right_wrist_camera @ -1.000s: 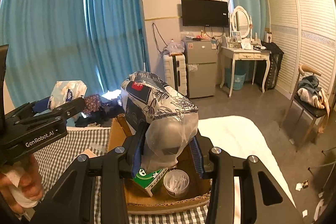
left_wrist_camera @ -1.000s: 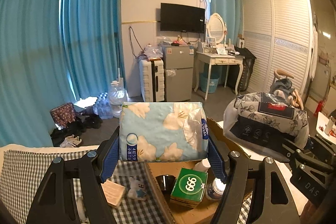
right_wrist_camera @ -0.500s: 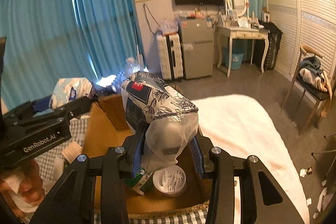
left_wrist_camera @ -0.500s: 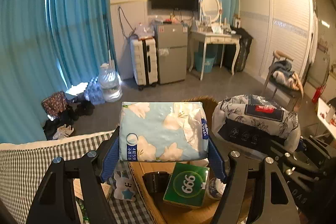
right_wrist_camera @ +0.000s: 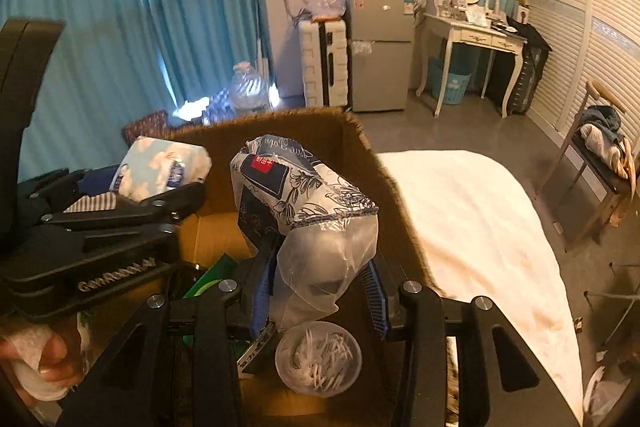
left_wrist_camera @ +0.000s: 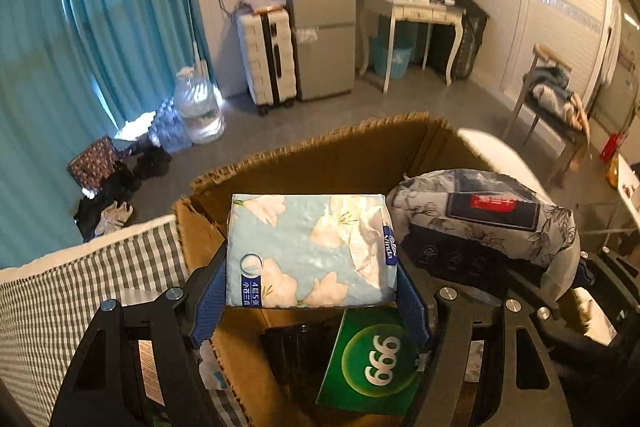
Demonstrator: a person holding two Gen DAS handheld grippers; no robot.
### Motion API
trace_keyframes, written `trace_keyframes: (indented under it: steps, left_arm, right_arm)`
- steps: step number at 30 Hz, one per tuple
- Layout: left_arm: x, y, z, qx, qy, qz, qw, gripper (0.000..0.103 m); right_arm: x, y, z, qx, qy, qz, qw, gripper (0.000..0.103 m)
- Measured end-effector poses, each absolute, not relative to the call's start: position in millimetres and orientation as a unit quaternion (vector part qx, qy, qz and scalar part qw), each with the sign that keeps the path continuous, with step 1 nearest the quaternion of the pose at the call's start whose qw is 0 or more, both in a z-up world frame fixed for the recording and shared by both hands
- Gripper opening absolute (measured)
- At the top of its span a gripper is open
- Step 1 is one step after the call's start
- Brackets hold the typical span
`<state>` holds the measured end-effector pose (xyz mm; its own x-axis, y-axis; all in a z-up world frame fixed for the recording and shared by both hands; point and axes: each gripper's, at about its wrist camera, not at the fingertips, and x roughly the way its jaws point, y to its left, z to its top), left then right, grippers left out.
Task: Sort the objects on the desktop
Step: 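Open the left tool over the box while the right tool drops the wet-wipe pack in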
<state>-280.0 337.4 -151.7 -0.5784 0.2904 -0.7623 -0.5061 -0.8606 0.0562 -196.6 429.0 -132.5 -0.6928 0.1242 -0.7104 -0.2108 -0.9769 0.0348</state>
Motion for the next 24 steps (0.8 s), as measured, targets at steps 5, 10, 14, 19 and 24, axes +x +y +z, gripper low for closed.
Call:
trace_keyframes:
  steps: [5, 10, 14, 19, 24]
  left_arm:
    - [-287, 335, -161, -0.421, 0.121, 0.868, 0.234, 0.079]
    - [-282, 331, -151, -0.401, 0.124, 0.877, 0.232, 0.089]
    - [-278, 319, -132, -0.387, 0.099, 0.888, 0.228, 0.089]
    - [-266, 295, -93, -0.351, 0.071, 0.907, 0.221, 0.09]
    - [-246, 270, -57, -0.322, 0.052, 0.921, 0.215, 0.091]
  right_arm:
    - [-206, 422, -148, -0.412, 0.042, 0.906, 0.091, 0.044]
    - [-200, 424, -141, -0.399, 0.042, 0.91, 0.104, 0.056]
    - [-188, 425, -121, -0.367, 0.049, 0.923, 0.105, 0.056]
    - [-165, 424, -90, -0.32, 0.06, 0.939, 0.108, 0.058]
    - [-157, 416, -68, -0.301, 0.053, 0.946, 0.11, 0.063]
